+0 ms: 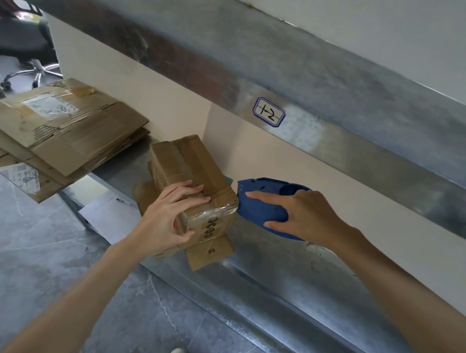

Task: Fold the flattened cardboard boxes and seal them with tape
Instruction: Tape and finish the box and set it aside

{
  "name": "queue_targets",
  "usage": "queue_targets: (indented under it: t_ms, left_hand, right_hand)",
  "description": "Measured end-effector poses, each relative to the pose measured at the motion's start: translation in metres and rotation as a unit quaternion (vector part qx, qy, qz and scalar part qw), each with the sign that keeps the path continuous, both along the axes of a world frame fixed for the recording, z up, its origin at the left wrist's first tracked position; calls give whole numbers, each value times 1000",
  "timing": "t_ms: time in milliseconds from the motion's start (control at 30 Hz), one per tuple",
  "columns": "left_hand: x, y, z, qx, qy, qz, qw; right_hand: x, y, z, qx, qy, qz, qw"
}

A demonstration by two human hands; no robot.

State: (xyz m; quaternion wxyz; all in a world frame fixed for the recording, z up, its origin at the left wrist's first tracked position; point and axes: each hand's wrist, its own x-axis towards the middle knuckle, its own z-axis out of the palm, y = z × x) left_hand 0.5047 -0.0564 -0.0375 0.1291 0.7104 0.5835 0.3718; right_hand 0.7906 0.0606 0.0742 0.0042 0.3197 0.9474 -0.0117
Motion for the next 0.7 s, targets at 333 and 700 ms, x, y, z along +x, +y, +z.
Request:
queue_targets:
  t_ms: [333, 700]
  left_hand:
    - [0, 1, 5, -15, 18, -8, 1000]
    - [4, 0, 4, -9, -5, 9, 1000]
  right_hand:
    - [-19, 7, -39, -56, 27, -56, 997]
    - [27, -9, -115, -143, 152, -241, 948]
